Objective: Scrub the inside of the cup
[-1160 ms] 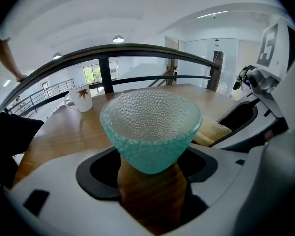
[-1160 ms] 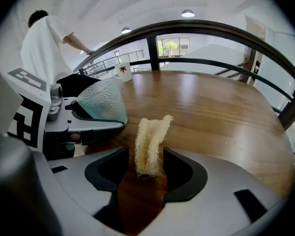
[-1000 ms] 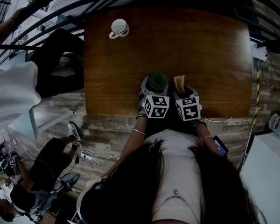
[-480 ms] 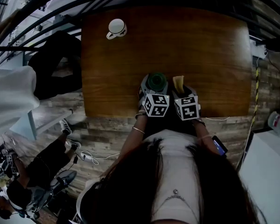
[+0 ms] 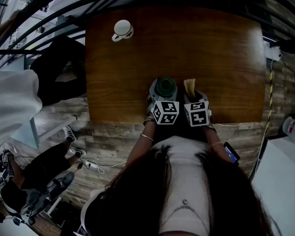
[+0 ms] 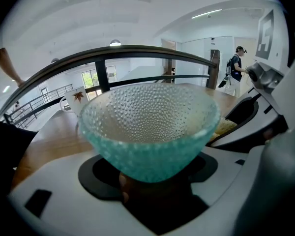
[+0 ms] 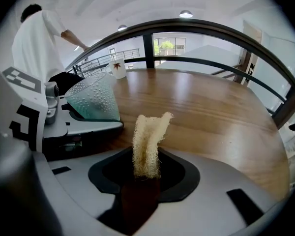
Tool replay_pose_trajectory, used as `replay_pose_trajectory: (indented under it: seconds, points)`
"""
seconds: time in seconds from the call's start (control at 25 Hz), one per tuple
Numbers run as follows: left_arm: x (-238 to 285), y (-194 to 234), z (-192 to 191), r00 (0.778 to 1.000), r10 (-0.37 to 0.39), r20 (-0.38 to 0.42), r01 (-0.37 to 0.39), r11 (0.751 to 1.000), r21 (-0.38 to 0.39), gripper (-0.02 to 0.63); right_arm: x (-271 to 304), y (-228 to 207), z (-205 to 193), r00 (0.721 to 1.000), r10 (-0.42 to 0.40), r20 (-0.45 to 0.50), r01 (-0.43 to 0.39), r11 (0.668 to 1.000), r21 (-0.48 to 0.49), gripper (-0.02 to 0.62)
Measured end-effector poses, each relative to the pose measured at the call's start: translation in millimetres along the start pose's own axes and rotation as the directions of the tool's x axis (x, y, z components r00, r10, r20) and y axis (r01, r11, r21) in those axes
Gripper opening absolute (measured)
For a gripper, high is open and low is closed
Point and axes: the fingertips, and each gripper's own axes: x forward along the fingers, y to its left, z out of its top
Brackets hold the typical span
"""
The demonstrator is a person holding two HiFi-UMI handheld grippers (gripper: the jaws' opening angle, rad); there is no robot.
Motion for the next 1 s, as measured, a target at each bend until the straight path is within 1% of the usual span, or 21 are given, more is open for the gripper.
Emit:
replay_pose_trajectory:
  seconds: [0.28,0.48,0.6,0.84,1.0]
  points:
    - [-2.3,2.3,0.0,1.000,-0.001,0.002,0.001,1.000,0.000,0.351,0.8,0.9,-2.0,1.000,-0.019,0.002,0.019,1.000,-0.007,0.129]
    - [-2.9,2.7,0.0,1.000,-0.002,-0.004,0.002,1.000,0.011,0.350,-2.0,6.0,1.0,1.000,0.003,-0.013,-0.003,1.000,0.002,0.118]
    - [-4.3,4.7,0.2,1.000,-0.003,-0.009,0.003,1.000,0.002,0.350,-2.2,5.9,2.8,1.000,0.008,-0.009,-0.008,1.000,0.005,0.106]
    - [-13.4,10.1,0.2,1.000,-0.008,-0.015,0.008,1.000,-0.005,0.348,-6.5,13.6,8.9,0.999,0.034,0.007,-0.034,0.999,-0.019,0.096]
    - [-18.9,11.1,4.5,1.000,-0.006,-0.015,0.006,1.000,0.000,0.348,-10.0,13.4,11.8,0.999,0.037,0.028,-0.036,0.999,-0.039,0.092]
